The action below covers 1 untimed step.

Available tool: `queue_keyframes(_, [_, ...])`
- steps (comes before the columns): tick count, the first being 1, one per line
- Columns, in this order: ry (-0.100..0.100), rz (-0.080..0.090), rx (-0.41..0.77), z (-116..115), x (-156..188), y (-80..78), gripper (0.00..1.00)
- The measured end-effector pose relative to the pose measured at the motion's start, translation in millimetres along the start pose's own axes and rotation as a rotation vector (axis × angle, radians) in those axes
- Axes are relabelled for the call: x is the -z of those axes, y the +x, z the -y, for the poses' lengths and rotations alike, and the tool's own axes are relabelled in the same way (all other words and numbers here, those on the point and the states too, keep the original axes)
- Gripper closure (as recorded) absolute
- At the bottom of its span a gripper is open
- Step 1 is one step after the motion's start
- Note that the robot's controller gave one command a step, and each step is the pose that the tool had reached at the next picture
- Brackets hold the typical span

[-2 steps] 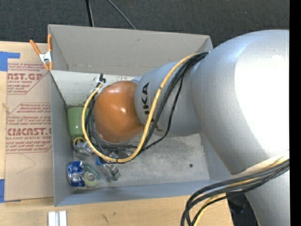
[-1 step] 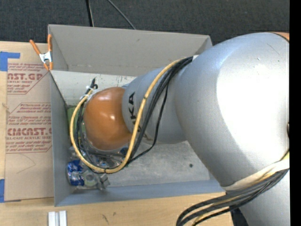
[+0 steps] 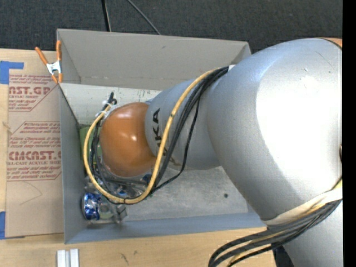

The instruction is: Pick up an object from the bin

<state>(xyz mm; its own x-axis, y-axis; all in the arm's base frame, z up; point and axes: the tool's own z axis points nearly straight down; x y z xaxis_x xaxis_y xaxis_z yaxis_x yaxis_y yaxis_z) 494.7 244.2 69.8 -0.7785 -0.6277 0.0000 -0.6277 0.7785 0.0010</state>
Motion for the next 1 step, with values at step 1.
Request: queue_keyframes(1, [0.004, 0.011, 0.0, 25.6, 183.3, -3.8, 1.0])
